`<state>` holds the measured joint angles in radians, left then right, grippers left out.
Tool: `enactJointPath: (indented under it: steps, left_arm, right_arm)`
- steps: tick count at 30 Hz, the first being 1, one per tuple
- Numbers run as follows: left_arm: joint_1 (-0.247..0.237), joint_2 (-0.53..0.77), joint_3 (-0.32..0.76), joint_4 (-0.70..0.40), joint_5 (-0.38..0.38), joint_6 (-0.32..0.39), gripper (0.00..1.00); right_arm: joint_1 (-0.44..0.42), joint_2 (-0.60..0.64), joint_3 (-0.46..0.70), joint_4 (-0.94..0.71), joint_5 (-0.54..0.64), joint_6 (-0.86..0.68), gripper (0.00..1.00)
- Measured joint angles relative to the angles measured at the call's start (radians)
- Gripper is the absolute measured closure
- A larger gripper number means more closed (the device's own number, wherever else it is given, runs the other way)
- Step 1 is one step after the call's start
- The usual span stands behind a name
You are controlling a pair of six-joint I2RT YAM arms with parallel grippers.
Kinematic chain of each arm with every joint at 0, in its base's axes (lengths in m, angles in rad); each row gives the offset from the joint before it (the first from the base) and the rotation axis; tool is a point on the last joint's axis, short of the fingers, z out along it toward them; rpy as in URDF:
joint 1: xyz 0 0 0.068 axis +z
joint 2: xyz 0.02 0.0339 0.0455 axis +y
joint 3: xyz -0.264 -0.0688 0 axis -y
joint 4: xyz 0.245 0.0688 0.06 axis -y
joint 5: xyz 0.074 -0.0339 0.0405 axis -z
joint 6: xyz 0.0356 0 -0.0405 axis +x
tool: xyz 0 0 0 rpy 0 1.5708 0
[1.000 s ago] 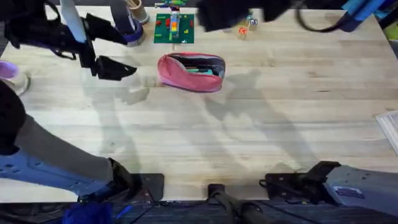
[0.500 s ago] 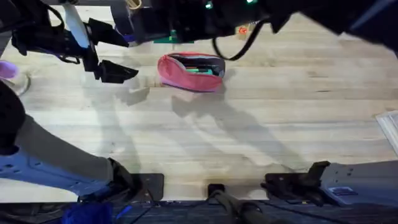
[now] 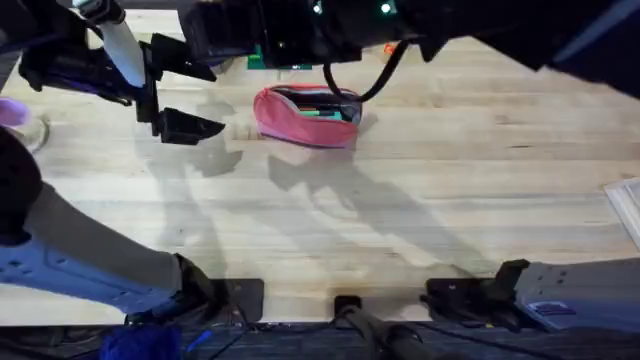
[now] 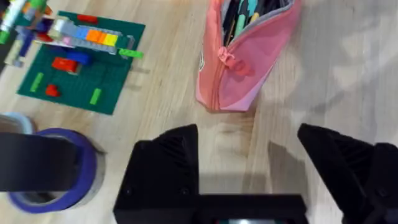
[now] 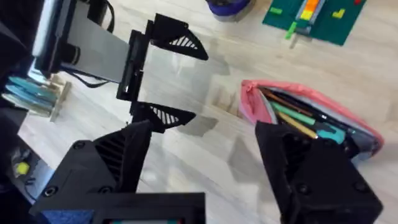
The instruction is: Unzip the bag, pick up the pens from the table one at a time and place them inside, then zip the bag closed.
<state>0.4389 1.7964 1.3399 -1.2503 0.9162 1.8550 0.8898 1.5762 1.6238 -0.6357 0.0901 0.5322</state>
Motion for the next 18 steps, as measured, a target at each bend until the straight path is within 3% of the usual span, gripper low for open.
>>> enactJointPath:
  steps: [8,18]
  left_arm:
    - [0.000,0.124,0.000,0.001,0.042,0.016,0.007]
    - [0.000,0.127,0.000,0.005,0.061,0.016,0.007]
  right_arm:
    - [0.000,0.084,0.000,0.000,0.030,0.158,0.003]
    - [0.019,0.187,0.000,0.007,0.056,0.334,0.004]
